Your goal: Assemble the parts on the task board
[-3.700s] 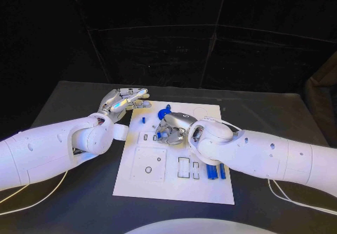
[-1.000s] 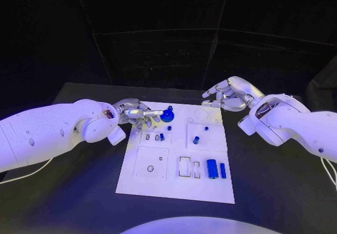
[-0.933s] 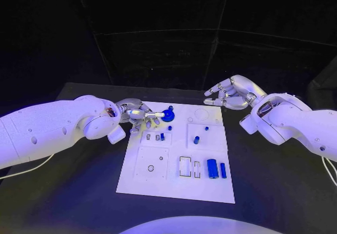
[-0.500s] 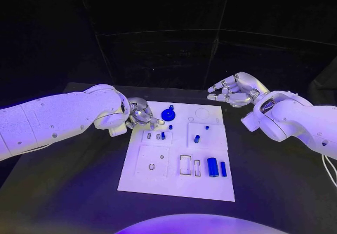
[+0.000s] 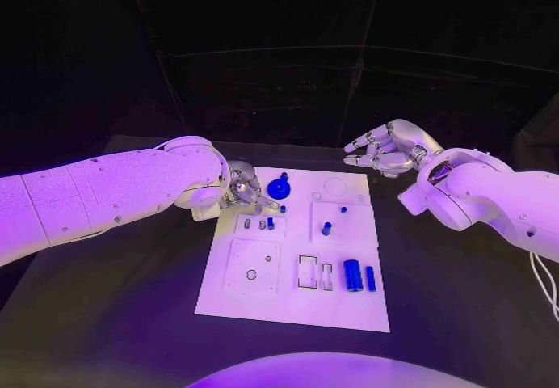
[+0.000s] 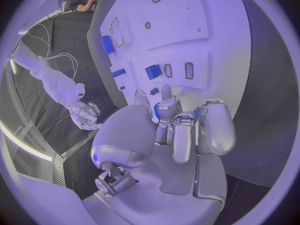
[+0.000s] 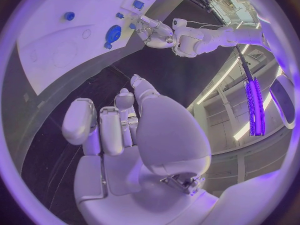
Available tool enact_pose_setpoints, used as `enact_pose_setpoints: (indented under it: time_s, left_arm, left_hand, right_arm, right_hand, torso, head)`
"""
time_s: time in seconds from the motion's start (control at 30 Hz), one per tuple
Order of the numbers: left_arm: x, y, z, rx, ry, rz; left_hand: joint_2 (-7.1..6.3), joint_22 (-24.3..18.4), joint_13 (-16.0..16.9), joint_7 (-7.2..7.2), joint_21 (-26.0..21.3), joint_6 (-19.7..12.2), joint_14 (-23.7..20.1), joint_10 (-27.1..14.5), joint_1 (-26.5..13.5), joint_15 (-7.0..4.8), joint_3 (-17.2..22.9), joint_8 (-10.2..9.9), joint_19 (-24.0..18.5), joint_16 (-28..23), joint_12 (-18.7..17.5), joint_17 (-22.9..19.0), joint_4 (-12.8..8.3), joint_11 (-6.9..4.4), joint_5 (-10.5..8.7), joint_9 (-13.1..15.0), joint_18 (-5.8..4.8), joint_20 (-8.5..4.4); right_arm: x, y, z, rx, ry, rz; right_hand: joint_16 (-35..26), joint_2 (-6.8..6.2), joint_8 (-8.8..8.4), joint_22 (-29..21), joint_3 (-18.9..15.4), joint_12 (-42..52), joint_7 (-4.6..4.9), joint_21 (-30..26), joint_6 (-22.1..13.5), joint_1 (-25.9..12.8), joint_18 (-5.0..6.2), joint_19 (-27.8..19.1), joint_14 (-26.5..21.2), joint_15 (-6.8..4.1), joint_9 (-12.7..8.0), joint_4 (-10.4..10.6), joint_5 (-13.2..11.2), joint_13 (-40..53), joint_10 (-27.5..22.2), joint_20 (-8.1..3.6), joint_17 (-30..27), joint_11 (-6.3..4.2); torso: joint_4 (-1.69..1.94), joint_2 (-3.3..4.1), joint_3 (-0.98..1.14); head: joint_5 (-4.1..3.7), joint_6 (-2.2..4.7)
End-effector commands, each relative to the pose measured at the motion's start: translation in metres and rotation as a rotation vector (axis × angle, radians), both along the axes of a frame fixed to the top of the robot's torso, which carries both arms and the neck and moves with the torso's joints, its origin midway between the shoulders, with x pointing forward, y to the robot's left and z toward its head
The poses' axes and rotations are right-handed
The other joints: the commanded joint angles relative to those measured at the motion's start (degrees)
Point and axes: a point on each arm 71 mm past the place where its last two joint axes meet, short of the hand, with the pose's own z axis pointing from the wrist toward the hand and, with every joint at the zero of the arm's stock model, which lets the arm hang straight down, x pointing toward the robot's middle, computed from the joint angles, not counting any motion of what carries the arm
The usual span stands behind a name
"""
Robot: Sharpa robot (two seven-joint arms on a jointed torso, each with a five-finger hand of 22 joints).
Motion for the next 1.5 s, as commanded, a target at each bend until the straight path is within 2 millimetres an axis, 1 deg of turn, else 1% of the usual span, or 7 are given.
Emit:
enact_pose_setpoints:
  time_s: [0.03, 0.2, 0.37, 0.7, 0.83, 1.27, 1.5]
  left_arm:
    - [0.0, -0.001, -0.002, 0.043, 0.017, -0.021]
    - [-0.001, -0.006, -0.005, 0.054, 0.027, -0.034]
    - [-0.001, -0.01, -0.006, 0.062, 0.037, -0.048]
    - [-0.001, -0.016, -0.008, 0.071, 0.049, -0.067]
    - [-0.002, -0.018, -0.008, 0.075, 0.055, -0.075]
    - [-0.003, -0.02, -0.009, 0.081, 0.066, -0.09]
    - [-0.003, -0.021, -0.009, 0.081, 0.067, -0.092]
  left_hand:
    - [0.25, 0.17, 0.08, -0.09, 0.26, -0.42, 5.94, 0.39, 0.3, -0.42, -0.38, 0.34, 0.45, 0.18, 0.25, 15.07, -0.01, 0.01, 0.01, 0.12, -1.05, -0.02]
    - [0.29, 0.39, 0.12, -0.1, 0.4, -0.52, 5.94, 0.37, 0.34, -0.43, -0.43, 0.49, 0.49, 0.18, 0.29, 15.07, -0.02, 0.01, 0.02, 0.26, -1.09, -0.03]
    - [0.42, 0.7, 0.4, -0.12, 0.61, -0.67, 5.94, 0.47, 0.46, -0.44, -0.46, 0.76, 0.54, 0.18, 0.52, 15.07, -0.06, -0.01, 0.02, 0.51, -1.13, -0.03]
    - [0.64, 0.9, 0.59, -0.15, 0.75, -0.9, 5.94, 0.5, 0.84, -0.45, -0.43, 1.19, 0.54, 0.18, 0.7, 15.07, -0.27, -0.03, 0.03, 0.9, -1.15, -0.03]
    - [0.67, 1.02, 0.65, -0.15, 0.83, -0.98, 5.94, 0.52, 0.97, -0.45, -0.44, 1.32, 0.56, 0.18, 0.76, 15.07, -0.35, -0.04, 0.03, 1.02, -1.17, -0.03]
    - [0.88, 1.62, 1.24, -0.22, 1.23, -1.49, 5.94, 0.75, 2.41, -0.48, -0.25, 2.31, 0.56, 0.18, 1.27, 15.07, -1.5, -0.09, 0.04, 1.94, -1.23, -0.03]
    - [1.07, 1.87, 1.42, -0.25, 1.4, -1.62, 5.94, 0.84, 2.96, -0.5, -0.09, 2.65, 0.57, 0.18, 1.42, 15.07, -1.99, -0.12, 0.05, 2.25, -1.26, -0.04]
  right_arm:
    - [0.002, 0.0, -0.001, -0.011, 0.025, -0.005]
    - [0.004, -0.002, -0.003, -0.016, 0.031, -0.014]
    - [0.005, -0.002, -0.003, -0.018, 0.034, -0.015]
    - [0.007, -0.001, -0.004, -0.02, 0.04, -0.014]
    - [0.007, -0.001, -0.005, -0.021, 0.041, -0.013]
    - [0.009, -0.001, -0.005, -0.021, 0.039, -0.014]
    - [0.01, -0.002, -0.005, -0.022, 0.039, -0.016]
  right_hand:
    - [-0.36, -0.01, 0.02, -0.17, 0.06, -0.45, 0.07, -0.35, -0.48, 0.2, -0.15, -0.4, 2.3, -0.18, -0.06, -0.35, 0.4, -0.14, -0.45, 0.04, -0.11, -0.09]
    - [-0.38, -0.02, 0.02, -0.22, 0.06, -0.49, 0.08, -0.38, -0.49, 0.18, -0.14, -0.42, 2.29, -0.17, -0.07, -0.35, 0.43, -0.19, -0.47, 0.05, -0.14, -0.08]
    - [-0.45, -0.03, 0.02, -0.33, 0.1, -0.43, 0.08, -0.43, -0.51, 0.16, -0.12, -0.47, 2.27, -0.17, -0.07, -0.37, 0.51, -0.13, -0.43, 0.05, -0.24, -0.08]
    - [-0.51, -0.07, 0.02, -0.54, 0.12, -0.46, 0.09, -0.53, -0.52, 0.07, -0.09, -0.55, 2.26, -0.16, -0.07, -0.37, 0.61, -0.17, -0.42, 0.05, -0.31, -0.07]
    - [-0.51, -0.07, 0.02, -0.54, 0.12, -0.46, 0.09, -0.53, -0.52, 0.07, -0.09, -0.55, 2.26, -0.16, -0.07, -0.37, 0.61, -0.17, -0.42, 0.05, -0.31, -0.07]
    - [-0.68, -0.23, 0.02, -1.12, 0.3, -0.75, 0.09, -0.83, -0.61, 0.05, 0.02, -0.78, 2.22, -0.16, -0.09, -0.55, 0.95, -0.49, -0.56, 0.07, -0.5, -0.08]
    - [-0.79, -0.26, 0.04, -1.2, 0.65, -0.87, 0.1, -0.94, -0.67, 0.01, 0.03, -0.79, 2.22, -0.16, -0.1, -0.72, 1.54, -0.63, -0.61, 0.07, -0.58, -0.07]
  torso:
    - [0.07, 0.0, 0.01]
    - [0.05, -0.03, -0.1]
    - [-0.01, 0.02, -0.04]
    - [0.04, 0.03, -0.11]
    - [0.07, 0.0, -0.09]
    - [0.05, 0.03, -0.12]
    - [0.07, 0.01, -0.08]
  head:
    - [-0.21, -0.27]
    - [-0.48, -0.5]
    - [-0.33, -0.58]
    - [-0.27, -0.61]
    - [-0.22, -0.75]
    - [-0.1, -1.01]
    - [-0.04, -1.14]
